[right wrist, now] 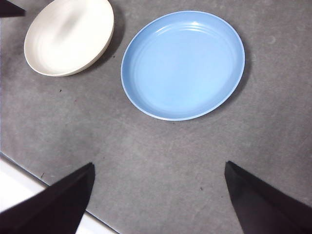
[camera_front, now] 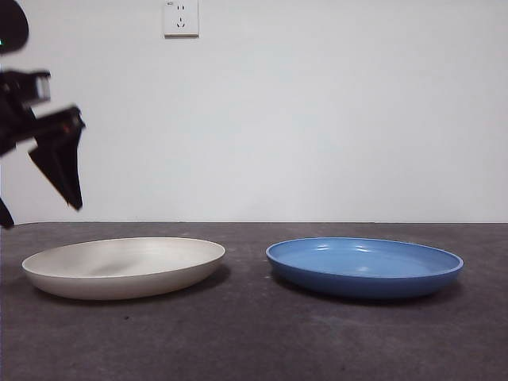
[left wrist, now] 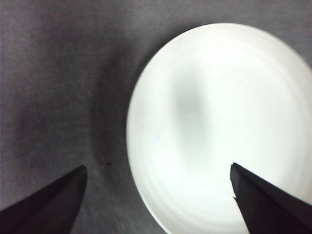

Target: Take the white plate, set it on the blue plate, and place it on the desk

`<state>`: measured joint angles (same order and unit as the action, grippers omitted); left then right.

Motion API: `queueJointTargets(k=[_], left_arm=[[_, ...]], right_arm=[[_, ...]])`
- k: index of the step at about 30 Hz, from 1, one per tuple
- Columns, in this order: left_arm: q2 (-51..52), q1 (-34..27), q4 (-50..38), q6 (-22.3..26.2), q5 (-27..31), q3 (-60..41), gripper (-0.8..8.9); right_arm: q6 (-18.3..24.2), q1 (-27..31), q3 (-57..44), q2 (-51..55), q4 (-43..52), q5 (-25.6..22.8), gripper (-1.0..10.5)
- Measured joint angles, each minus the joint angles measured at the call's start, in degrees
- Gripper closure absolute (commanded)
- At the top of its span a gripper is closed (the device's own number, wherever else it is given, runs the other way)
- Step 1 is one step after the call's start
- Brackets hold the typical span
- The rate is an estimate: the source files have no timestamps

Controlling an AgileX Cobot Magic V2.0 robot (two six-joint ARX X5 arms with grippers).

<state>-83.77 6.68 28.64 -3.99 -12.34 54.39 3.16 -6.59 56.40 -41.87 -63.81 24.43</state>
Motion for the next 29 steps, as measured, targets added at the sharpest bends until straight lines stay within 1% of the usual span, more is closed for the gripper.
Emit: queueJointTargets(k=[9, 13, 16, 17, 20, 23, 27, 29], left_arm=[[-7.5, 0.0, -4.3, 0.0, 0.5, 0.0, 3.55], [-8.3, 0.0, -5.0, 0.0, 0.5, 0.0, 4.36], [-8.6, 0.0, -5.3, 0.0, 0.5, 0.1, 4.47], [-8.8, 0.0, -5.3, 0.0, 0.5, 0.1, 4.62], [-9.5, 0.0, -5.1, 0.0, 0.6, 0.1, 5.74], [-9.8, 0.0, -4.3, 0.0, 0.6, 0.1, 5.97], [-9.8, 0.0, -4.3, 0.0, 0.6, 0.1, 7.40], [-9.9, 0.0, -4.2, 0.0, 0.6, 0.1, 7.79]], right_arm=[[0.0, 0.0, 0.0, 0.0, 0.2, 0.0, 5.2], [0.0, 0.0, 0.0, 0.0, 0.2, 0.0, 5.2], [0.0, 0.0, 0.0, 0.0, 0.2, 0.0, 5.2], [0.0, 0.0, 0.0, 0.0, 0.2, 0.0, 5.2], [0.0, 0.0, 0.0, 0.0, 0.2, 0.0, 5.2], [0.0, 0.0, 0.0, 0.0, 0.2, 0.0, 5.2], [0.0, 0.0, 0.0, 0.0, 0.2, 0.0, 5.2], [0.0, 0.0, 0.0, 0.0, 0.2, 0.0, 5.2]])
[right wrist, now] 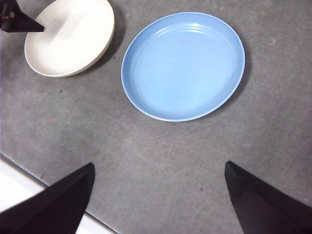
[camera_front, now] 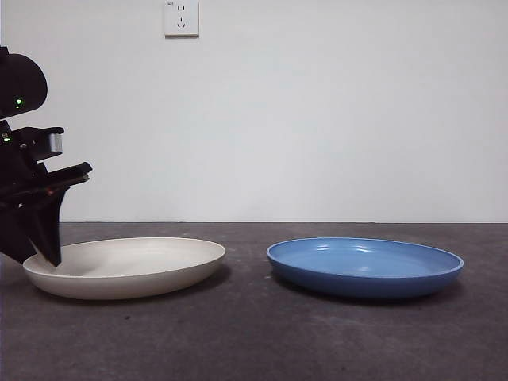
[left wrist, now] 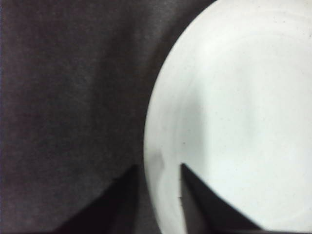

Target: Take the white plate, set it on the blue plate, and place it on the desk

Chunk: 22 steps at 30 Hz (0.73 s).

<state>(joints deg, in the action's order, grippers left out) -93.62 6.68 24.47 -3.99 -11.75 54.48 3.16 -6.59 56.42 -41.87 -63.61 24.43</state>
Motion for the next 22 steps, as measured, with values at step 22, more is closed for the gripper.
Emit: queueJointTargets(k=[22], left_arm=[[6.2, -0.2, 2.2, -6.3, -0.2, 3.3, 7.97]], right_arm=[[0.0, 0.0, 0.0, 0.0, 0.0, 0.0, 5.2]])
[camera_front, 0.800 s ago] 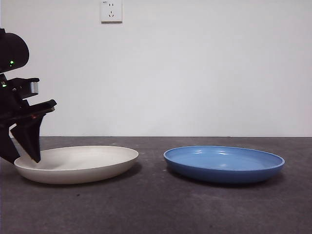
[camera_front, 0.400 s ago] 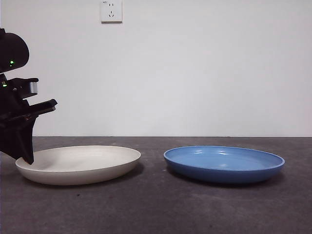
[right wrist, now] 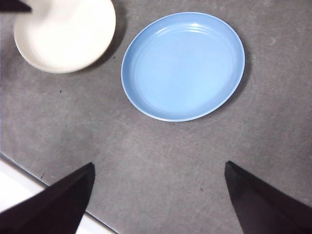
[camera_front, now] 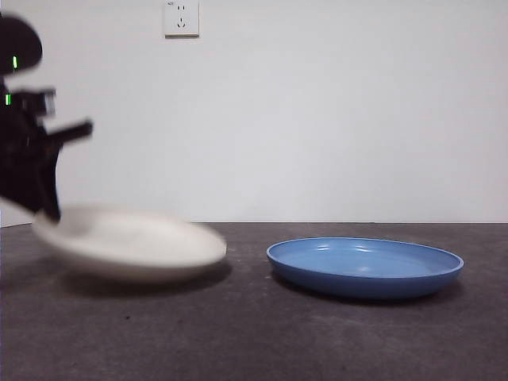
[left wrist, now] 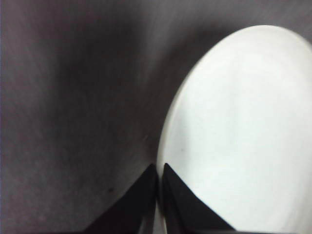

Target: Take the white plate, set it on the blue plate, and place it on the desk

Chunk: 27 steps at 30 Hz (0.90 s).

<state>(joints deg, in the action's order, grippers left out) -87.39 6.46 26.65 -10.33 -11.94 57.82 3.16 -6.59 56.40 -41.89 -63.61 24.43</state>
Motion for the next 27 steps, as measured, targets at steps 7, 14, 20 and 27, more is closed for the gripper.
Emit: queueJointTargets(k=[7, 14, 20, 27], left_arm=[[6.1, 4.4, 1.9, -2.7, -3.0, 4.9, 7.97], [5.0, 12.5, 1.0, -5.2, -2.9, 8.4, 7.97], [-1.0, 18.3, -0.3, -7.3, -2.7, 12.5, 7.96], [-11.9, 22.9, 0.0, -7.9, -0.2, 19.3, 7.96]], right_arm=[[0.0, 0.0, 0.0, 0.0, 0.0, 0.0, 5.2], [-1.0, 0.0, 0.0, 0.1, 0.3, 0.0, 5.2], [-2.3, 0.0, 0.7, 1.4, 0.4, -0.2, 5.2], [-3.7, 0.0, 3.8, 4.0, -0.1, -0.6, 5.2]])
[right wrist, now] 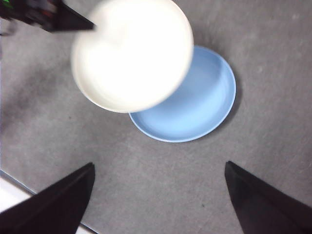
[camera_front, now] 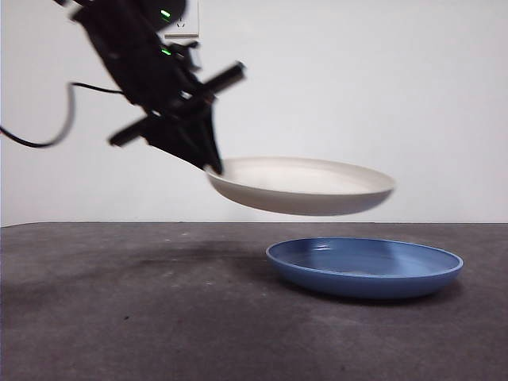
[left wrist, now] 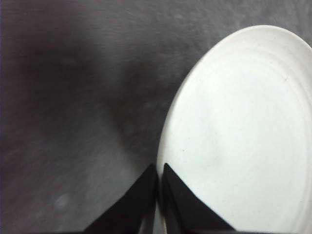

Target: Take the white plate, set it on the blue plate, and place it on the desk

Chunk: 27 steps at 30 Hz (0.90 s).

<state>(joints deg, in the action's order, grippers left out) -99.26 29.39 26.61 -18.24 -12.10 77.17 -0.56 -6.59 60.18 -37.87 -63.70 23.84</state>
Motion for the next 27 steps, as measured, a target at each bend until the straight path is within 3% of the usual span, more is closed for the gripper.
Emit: queueJointTargets(k=[9, 21, 23, 26, 27], left_arm=[[-11.4, 4.0, 0.1, -0.6, 0.2, 8.6, 7.97], [-17.0, 5.8, 0.0, -0.8, 1.3, 9.9, 7.95], [-17.1, 6.1, -0.2, -0.8, 1.3, 10.0, 7.51], [-17.1, 6.5, -0.3, -0.8, 1.2, 10.1, 4.70], [-17.1, 6.5, -0.3, -0.8, 1.2, 10.1, 4.33]], right_arm=[[-1.4, 0.0, 2.4, 1.2, -1.3, -0.1, 5.2], [-1.4, 0.0, 2.4, 1.2, -1.8, -1.3, 5.2], [-1.4, 0.0, 2.4, 1.2, -1.8, -1.4, 5.2], [-1.4, 0.0, 2.4, 1.2, -1.8, -1.4, 5.2], [-1.4, 0.0, 2.4, 1.2, -1.8, -1.4, 5.2]])
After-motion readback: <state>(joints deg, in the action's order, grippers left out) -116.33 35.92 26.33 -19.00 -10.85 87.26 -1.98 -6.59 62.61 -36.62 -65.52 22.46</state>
